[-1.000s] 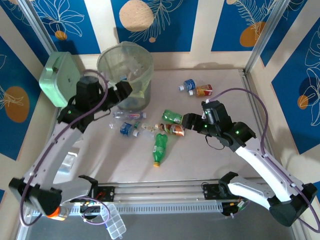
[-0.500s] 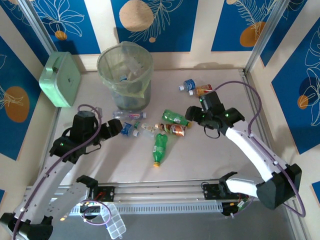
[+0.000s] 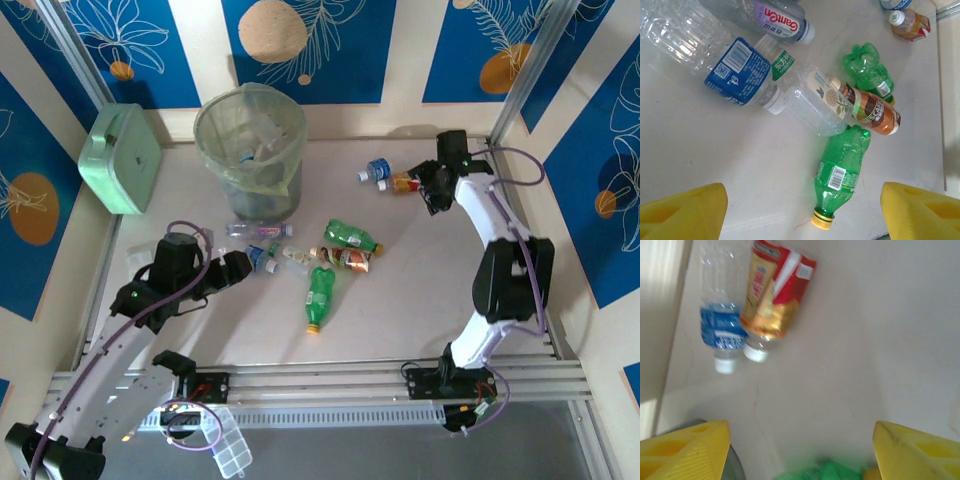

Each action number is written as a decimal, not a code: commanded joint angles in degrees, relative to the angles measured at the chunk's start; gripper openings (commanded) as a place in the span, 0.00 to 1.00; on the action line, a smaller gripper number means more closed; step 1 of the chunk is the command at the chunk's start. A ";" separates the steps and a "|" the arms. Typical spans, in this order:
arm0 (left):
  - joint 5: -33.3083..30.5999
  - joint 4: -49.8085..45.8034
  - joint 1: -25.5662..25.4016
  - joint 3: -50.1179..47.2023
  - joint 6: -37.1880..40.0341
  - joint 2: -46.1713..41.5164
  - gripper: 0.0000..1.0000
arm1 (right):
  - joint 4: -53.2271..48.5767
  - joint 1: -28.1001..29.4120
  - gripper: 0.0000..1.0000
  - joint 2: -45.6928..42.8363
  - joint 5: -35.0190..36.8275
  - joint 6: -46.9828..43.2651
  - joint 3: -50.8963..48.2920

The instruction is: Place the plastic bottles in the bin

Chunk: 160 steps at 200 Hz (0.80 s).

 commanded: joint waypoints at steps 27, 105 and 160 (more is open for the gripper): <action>2.44 2.88 -0.15 -0.48 1.11 -0.66 0.80 | -3.44 -1.94 0.75 16.40 -5.35 5.71 16.05; 3.00 3.60 -0.13 0.50 1.43 2.87 0.80 | -8.25 -2.11 0.76 30.00 -5.70 6.45 28.83; 2.34 3.15 -0.13 0.25 2.17 3.45 0.80 | -10.76 -2.90 0.76 35.19 -7.24 3.45 35.47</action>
